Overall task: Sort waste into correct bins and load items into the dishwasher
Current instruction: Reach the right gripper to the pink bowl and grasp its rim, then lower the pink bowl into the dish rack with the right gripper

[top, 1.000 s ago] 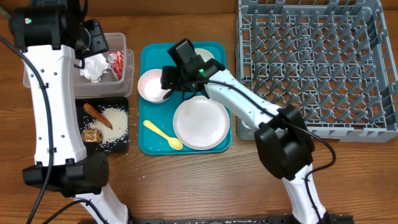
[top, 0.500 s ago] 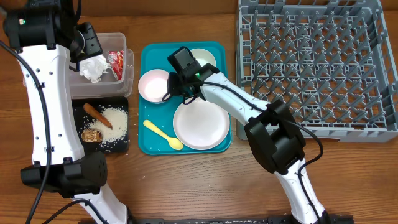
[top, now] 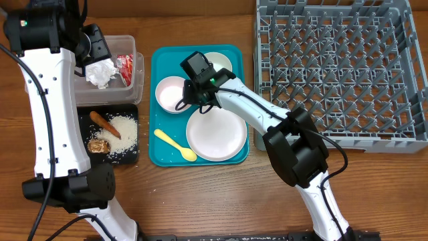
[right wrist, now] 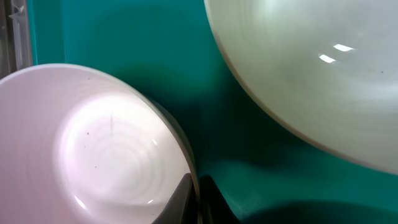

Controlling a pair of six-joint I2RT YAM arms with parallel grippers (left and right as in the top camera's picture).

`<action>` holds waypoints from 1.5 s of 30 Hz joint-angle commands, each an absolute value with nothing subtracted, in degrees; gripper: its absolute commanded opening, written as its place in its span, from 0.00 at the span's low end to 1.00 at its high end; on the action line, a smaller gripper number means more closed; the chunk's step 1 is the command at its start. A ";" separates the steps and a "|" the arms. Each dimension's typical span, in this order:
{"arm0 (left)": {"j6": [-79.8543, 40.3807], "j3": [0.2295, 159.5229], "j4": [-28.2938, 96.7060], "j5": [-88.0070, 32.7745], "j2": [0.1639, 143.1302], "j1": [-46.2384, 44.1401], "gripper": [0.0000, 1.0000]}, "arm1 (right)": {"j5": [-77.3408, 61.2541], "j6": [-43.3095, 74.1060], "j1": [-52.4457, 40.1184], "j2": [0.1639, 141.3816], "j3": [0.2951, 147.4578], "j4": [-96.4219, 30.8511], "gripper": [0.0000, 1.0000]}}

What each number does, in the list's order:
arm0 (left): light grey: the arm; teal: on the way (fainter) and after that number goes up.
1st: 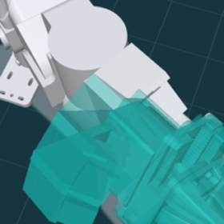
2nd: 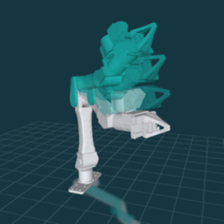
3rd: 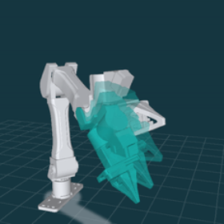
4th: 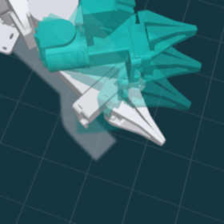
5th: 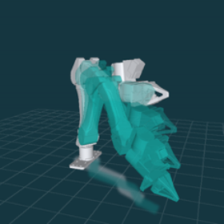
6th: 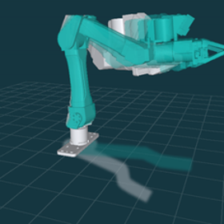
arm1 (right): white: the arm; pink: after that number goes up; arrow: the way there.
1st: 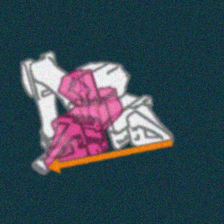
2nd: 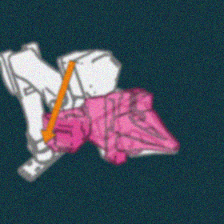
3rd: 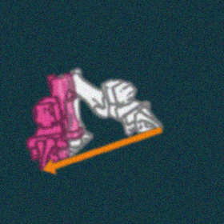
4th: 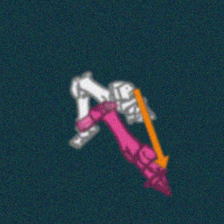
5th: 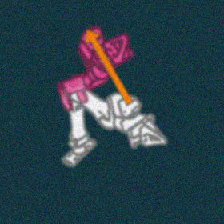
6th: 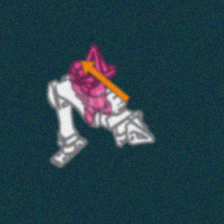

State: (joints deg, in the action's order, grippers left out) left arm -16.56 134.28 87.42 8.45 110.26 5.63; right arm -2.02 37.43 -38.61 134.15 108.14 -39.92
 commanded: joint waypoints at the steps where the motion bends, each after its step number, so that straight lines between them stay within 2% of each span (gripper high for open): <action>1: -17.61 133.97 86.96 9.21 109.49 5.63 0.61 | -0.16 34.57 -38.35 134.17 111.15 -42.24 0.04; 8: -17.58 133.97 86.85 9.19 109.49 5.63 0.62 | -6.33 26.68 -37.87 131.37 125.93 -55.00 0.04; 13: -17.58 133.97 86.96 9.19 109.49 5.63 0.62 | -3.51 27.00 -36.49 127.24 136.92 -67.22 0.04; 19: -17.61 133.97 87.18 9.17 109.49 5.61 0.67 | 19.86 28.56 -30.74 123.15 139.59 -74.98 0.04; 23: -17.61 133.97 87.18 9.15 109.49 5.61 0.89 | 39.57 31.88 -26.30 123.52 138.74 -73.28 0.04; 24: -17.61 133.97 87.15 9.10 109.49 5.61 1.00 | 44.75 33.21 -25.04 123.57 137.82 -71.59 0.04; 28: -17.65 133.97 87.13 7.16 109.49 5.61 1.00 | 56.71 32.25 -21.37 123.57 132.05 -59.81 0.04; 33: -17.63 133.97 87.13 5.26 109.49 5.61 1.00 | 63.29 17.06 -18.81 123.57 120.90 -35.94 0.04; 40: -17.61 133.97 87.13 4.95 109.49 5.61 1.00 | 61.10 -10.74 -18.04 123.57 104.31 4.67 0.04; 45: -17.61 133.97 87.13 4.95 109.49 5.61 1.00 | 54.52 -21.39 -17.93 123.79 99.26 13.45 0.04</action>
